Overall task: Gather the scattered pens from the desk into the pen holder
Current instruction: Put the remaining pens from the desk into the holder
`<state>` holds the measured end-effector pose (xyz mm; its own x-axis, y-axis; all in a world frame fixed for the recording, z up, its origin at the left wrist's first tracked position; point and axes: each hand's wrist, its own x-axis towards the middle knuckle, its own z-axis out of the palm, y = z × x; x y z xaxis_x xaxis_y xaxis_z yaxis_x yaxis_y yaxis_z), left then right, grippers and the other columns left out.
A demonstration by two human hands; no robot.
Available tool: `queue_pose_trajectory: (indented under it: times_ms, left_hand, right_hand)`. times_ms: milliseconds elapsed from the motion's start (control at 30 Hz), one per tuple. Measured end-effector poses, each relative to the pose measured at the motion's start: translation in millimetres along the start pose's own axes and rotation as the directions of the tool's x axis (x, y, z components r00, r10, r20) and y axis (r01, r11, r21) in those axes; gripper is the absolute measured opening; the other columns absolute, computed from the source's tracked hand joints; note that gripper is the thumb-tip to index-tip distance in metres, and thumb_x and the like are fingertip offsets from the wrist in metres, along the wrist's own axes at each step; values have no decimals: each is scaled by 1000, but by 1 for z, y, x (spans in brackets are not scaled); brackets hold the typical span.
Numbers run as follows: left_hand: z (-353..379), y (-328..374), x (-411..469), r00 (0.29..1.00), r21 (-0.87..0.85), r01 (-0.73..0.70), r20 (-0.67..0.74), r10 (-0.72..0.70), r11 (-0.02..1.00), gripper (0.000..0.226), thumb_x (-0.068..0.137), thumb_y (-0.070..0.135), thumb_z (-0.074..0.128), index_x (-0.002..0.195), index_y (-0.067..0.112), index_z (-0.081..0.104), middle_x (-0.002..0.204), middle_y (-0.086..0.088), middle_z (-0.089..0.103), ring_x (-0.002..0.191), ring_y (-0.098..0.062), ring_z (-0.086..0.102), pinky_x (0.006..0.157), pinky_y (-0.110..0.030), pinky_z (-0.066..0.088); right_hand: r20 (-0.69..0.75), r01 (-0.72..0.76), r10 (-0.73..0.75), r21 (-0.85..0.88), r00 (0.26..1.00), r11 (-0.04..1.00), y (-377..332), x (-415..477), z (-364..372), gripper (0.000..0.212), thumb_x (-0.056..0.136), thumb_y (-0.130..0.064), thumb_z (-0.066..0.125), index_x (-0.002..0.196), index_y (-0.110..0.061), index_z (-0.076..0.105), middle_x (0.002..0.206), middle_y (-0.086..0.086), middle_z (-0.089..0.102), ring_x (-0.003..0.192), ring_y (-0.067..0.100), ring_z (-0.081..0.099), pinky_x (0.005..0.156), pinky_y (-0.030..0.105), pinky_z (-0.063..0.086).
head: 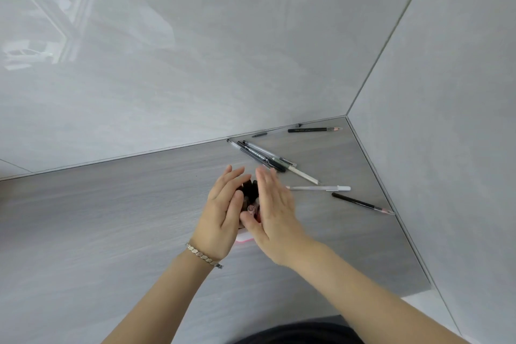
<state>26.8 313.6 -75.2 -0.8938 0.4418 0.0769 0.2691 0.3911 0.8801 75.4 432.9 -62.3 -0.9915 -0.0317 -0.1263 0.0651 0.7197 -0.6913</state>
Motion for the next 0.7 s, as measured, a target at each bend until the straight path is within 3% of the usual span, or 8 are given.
queue_pose_trajectory:
  times_ms: [33, 100, 200, 300, 367, 433, 567, 700]
  left_hand:
    - [0, 1, 0, 1000, -4, 5, 1, -5, 1000, 38, 85, 40, 25, 117, 33, 44, 129, 26, 35, 129, 20, 16, 107, -2, 14]
    - [0, 4, 1, 1000, 22, 10, 6, -10, 1000, 39, 85, 43, 27, 119, 32, 44, 132, 22, 35, 133, 11, 19, 110, -8, 16]
    - [2, 9, -1, 1000, 205, -17, 12, 14, 979, 48, 78, 50, 41, 120, 29, 51, 136, 8, 38, 138, -13, 23, 109, -28, 23]
    - [9, 10, -3, 996, 456, -83, 4, 91, 886, 48, 70, 56, 53, 113, 36, 53, 136, -8, 47, 134, -30, 34, 100, -43, 35]
    - [12, 9, -1, 992, 526, -104, -3, 124, 844, 39, 72, 52, 52, 108, 38, 55, 133, -12, 50, 130, -32, 38, 96, -48, 41]
    - [11, 6, 1, 983, 560, -163, 25, 180, 813, 28, 78, 45, 50, 103, 37, 59, 132, -11, 51, 129, -29, 36, 96, -48, 41]
    - [10, -1, 2, 959, 561, -270, 89, 267, 782, 17, 83, 36, 48, 94, 33, 61, 131, -1, 51, 129, -25, 32, 99, -45, 36]
    - [7, 2, 3, 986, 288, -162, -1, 169, 944, 6, 78, 31, 47, 82, 27, 51, 124, 4, 50, 126, -20, 40, 100, -42, 41]
  right_hand:
    - [95, -3, 4, -13, 995, 1000, 0, -1, -6, 89, 76, -74, 8, 139, -17, -19, 151, -8, -13, 136, 6, -22, 118, 39, -7]
    - [233, -44, 14, 121, 972, 992, 2, -3, -28, 81, 87, -61, 22, 143, -11, -8, 154, -5, -3, 137, 0, -13, 117, 30, -1]
    - [97, -158, 131, 359, 987, 920, 36, -11, -58, 59, 90, -42, 34, 142, -17, 20, 146, -8, 29, 135, 1, 22, 110, 20, 17]
    - [-254, -319, 308, -4, 917, 948, 117, -22, -73, 35, 88, -11, 54, 123, -7, 53, 127, 7, 55, 118, 25, 48, 100, 35, 35]
    - [-314, -506, 436, -194, 844, 840, 161, -33, -75, 25, 82, -3, 60, 106, 1, 62, 114, 22, 60, 110, 39, 50, 94, 41, 40]
    - [-289, -571, 499, -288, 817, 769, 182, -43, -72, 18, 77, -4, 66, 94, 3, 66, 102, 25, 61, 103, 42, 51, 88, 44, 43]
    - [-214, -417, 359, -404, 908, 814, 183, -52, -60, 15, 66, -1, 78, 74, -2, 65, 74, 19, 62, 72, 41, 60, 62, 43, 50]
    - [-222, -318, 251, -356, 942, 879, 161, -31, -58, 12, 89, -12, 53, 98, -5, 57, 95, 13, 61, 83, 36, 59, 60, 34, 38]
